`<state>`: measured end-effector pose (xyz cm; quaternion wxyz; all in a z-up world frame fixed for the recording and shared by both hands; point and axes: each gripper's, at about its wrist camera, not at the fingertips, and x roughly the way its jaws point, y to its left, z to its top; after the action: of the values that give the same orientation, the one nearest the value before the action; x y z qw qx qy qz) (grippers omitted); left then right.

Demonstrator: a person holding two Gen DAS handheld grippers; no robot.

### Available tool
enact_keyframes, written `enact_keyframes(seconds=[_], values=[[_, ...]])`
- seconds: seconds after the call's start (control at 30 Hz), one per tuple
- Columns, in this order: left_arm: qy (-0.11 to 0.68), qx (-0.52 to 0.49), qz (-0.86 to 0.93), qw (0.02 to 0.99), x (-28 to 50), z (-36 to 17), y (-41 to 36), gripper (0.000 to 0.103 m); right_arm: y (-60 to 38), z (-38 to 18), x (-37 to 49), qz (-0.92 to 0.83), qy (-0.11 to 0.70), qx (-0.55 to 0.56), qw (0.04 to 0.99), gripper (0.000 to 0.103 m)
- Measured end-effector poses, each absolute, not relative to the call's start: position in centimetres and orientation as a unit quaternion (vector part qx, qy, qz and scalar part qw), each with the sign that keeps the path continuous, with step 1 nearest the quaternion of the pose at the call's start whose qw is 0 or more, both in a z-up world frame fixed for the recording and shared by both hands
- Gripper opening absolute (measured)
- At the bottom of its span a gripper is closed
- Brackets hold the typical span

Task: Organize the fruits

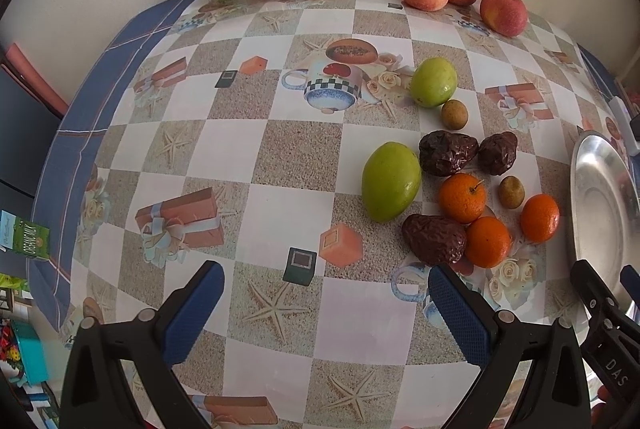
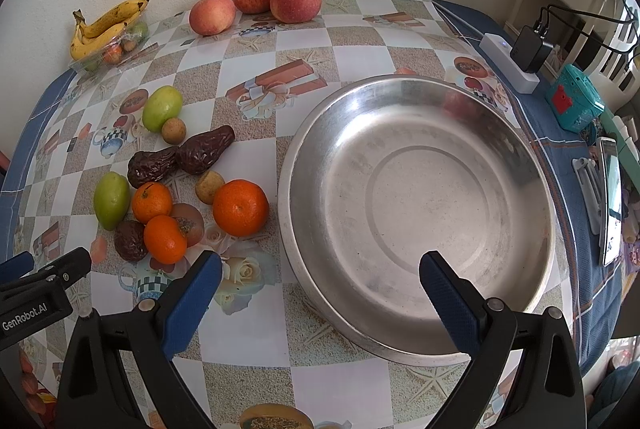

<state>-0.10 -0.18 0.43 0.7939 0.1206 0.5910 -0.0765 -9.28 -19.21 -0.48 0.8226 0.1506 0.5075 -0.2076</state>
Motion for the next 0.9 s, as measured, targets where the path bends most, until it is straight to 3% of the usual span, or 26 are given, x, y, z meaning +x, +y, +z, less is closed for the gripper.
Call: enact_keyframes(seconds=[0.67, 0.9], values=[[0.485, 0.112, -0.097, 0.862, 0.5, 3.1, -0.4, 0.103, -18.3, 0.3, -8.8, -0.175, 0.49, 0.16, 0.839, 0.099], [0.521, 0.065, -0.099, 0.845, 2.0, 2.3, 1.4, 0.103, -16.9, 1.2, -7.6, -0.125, 0.467, 0.177, 0.857, 0.099]])
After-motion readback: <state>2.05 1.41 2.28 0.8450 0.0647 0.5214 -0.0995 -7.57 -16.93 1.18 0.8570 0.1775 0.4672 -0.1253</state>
